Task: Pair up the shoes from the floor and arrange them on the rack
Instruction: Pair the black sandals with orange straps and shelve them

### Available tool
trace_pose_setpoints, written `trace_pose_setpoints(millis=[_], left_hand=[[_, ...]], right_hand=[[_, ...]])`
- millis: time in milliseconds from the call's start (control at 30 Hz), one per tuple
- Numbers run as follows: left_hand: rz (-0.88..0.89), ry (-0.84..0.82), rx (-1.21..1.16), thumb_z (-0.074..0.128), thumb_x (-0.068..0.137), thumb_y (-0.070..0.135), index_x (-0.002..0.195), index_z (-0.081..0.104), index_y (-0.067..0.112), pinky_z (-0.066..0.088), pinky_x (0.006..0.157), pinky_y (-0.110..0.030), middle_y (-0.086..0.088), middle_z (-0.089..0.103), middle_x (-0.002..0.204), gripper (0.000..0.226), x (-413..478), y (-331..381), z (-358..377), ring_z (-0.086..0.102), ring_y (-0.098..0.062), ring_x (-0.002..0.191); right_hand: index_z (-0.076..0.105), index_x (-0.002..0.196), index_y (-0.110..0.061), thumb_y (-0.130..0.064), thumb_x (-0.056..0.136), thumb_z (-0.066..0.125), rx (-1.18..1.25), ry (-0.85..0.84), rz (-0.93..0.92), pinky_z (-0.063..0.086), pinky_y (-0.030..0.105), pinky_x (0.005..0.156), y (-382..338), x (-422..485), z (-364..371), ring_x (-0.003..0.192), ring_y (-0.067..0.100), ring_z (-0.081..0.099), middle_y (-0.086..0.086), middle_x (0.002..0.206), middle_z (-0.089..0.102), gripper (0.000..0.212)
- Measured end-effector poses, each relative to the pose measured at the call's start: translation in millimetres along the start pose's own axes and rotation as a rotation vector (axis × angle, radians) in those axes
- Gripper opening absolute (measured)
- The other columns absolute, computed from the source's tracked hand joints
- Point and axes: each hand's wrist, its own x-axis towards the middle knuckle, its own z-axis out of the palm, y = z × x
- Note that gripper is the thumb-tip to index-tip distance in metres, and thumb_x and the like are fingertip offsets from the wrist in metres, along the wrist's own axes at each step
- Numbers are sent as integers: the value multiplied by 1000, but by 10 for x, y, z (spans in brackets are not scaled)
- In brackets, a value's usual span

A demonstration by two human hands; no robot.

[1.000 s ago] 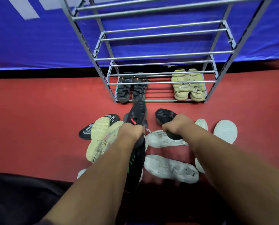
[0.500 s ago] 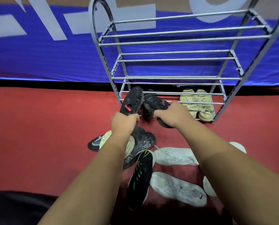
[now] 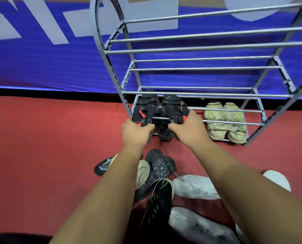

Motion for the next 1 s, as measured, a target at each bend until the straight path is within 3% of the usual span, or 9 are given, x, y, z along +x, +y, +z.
trace_pose_setpoints(millis=[100,200,367,467,600,667,800,900,1000], left_hand=[[25,16,-14,80,52,65,113,64,13,54,96,-44,-3,65,111,81,151,5,142,65,-26,103],[47,8,-69,86,69,53,125,59,11,48,102,-40,-4,57,121,75,255,64,255,57,-26,115],[64,31,-148,86,79,44,137,56,14,38,95,-26,4,50,122,72,478,100,455,55,-21,121],[76,55,-169,85,78,45,134,58,14,43,101,-30,1,55,127,69,605,139,544,56,-22,123],[83,69,-142,84,79,44,119,58,9,41,88,-29,-4,56,122,60,754,217,644,58,-24,111],[96,77,-126,83,78,47,132,57,5,44,93,-31,-6,57,127,73,828,260,682,58,-26,117],[150,106,-34,82,82,48,160,33,3,41,115,-41,-12,50,144,102,963,274,712,49,-32,137],[201,83,78,77,85,50,162,26,0,36,118,-43,-17,48,145,105,1016,192,729,44,-36,138],[280,66,203,70,91,49,162,28,1,36,118,-45,-18,42,149,96,1010,146,750,41,-37,138]], right_hand=[[62,107,-26,-59,54,70,-24,35,-24,58,43,86,67,306,184,97,23,65,-5,100,68,62],[58,114,-20,-59,60,70,-79,49,-35,56,45,88,-76,364,213,103,29,61,2,108,64,68],[50,142,-7,-58,68,69,-149,71,-82,47,48,104,-74,597,340,120,37,55,13,125,63,91],[49,143,-7,-61,70,67,-153,73,-72,46,46,105,-43,717,427,120,37,55,15,124,63,93],[51,135,-7,-56,79,75,-175,66,-77,44,44,105,-77,837,492,123,38,51,16,127,60,78],[50,134,-3,-55,85,75,-227,54,-80,42,45,107,-89,892,529,126,39,48,17,130,57,74],[45,138,-4,-58,90,70,-295,48,-83,42,45,108,-70,955,591,126,40,47,20,134,52,77],[36,147,-7,-55,90,72,-225,-25,-46,43,47,109,-41,951,612,130,44,45,22,143,43,83],[29,156,-12,-55,78,76,-193,-71,-72,41,49,113,21,912,609,133,44,42,20,147,40,101]])
